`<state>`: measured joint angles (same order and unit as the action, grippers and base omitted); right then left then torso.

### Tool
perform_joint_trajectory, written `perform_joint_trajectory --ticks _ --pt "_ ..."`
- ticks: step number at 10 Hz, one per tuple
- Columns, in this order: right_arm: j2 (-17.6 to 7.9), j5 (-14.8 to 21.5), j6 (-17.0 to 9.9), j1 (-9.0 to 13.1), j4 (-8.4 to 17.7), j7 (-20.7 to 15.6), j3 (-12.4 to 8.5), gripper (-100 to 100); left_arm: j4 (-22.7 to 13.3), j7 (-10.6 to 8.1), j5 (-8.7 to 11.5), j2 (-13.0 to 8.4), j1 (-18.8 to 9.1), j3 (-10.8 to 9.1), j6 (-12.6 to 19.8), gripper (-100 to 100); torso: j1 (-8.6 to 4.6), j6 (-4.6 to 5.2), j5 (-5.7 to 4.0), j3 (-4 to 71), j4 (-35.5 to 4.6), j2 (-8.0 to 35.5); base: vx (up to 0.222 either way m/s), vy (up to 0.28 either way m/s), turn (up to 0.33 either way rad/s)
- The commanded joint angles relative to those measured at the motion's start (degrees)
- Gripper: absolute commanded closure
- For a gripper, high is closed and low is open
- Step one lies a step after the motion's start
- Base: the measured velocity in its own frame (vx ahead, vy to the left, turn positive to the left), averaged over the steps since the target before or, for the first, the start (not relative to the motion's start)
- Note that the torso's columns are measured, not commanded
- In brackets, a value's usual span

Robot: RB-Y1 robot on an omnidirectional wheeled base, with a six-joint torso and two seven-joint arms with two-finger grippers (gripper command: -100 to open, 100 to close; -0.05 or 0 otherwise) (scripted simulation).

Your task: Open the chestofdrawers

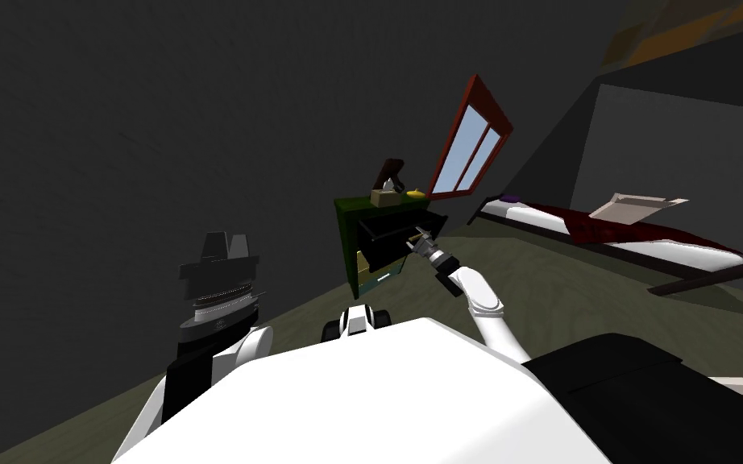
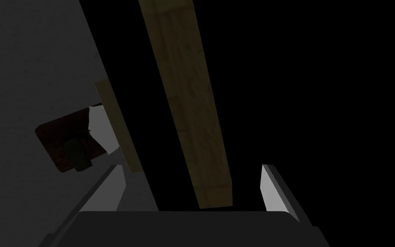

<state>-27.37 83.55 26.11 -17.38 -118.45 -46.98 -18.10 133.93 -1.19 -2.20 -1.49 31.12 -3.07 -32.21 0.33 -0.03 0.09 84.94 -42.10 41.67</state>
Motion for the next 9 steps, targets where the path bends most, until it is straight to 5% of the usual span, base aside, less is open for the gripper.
perform_joint_trajectory --ticks 1,6,7,8,9 --pt "-2.5 -0.8 1.1 -0.2 -1.0 3.1 -2.1 -100 0.0 0.00 0.0 0.0 0.0 0.00 0.0 0 -0.05 -0.09 0.05 0.0 -0.1 0.1 0.059 0.067 -0.041" --pt "-7.2 -1.9 2.8 -0.5 -3.0 8.7 -5.6 -100 0.0 0.00 0.0 0.0 0.0 0.00 0.0 0 -0.26 0.06 0.04 -0.5 -0.4 0.9 0.038 0.052 -0.052" --pt "-6.8 -1.4 2.8 -1.0 -2.8 8.4 -4.8 -100 0.0 0.00 0.0 0.0 0.0 0.00 0.0 0 -0.15 0.08 0.17 -0.5 -0.6 1.0 0.019 0.019 -0.017" --pt "-6.9 -1.4 2.9 -1.1 -2.7 8.7 -4.9 0 0.0 0.00 0.0 0.0 0.0 0.00 0.0 0 -0.16 0.01 0.10 -0.6 -0.5 1.0 0.007 0.000 -0.001" --pt "-6.9 -1.3 2.9 -1.2 -2.6 8.7 -4.9 0 0.0 0.00 0.0 0.0 0.0 0.00 0.0 0 -0.19 0.00 0.05 -0.6 -0.4 1.0 0.000 0.000 0.000"
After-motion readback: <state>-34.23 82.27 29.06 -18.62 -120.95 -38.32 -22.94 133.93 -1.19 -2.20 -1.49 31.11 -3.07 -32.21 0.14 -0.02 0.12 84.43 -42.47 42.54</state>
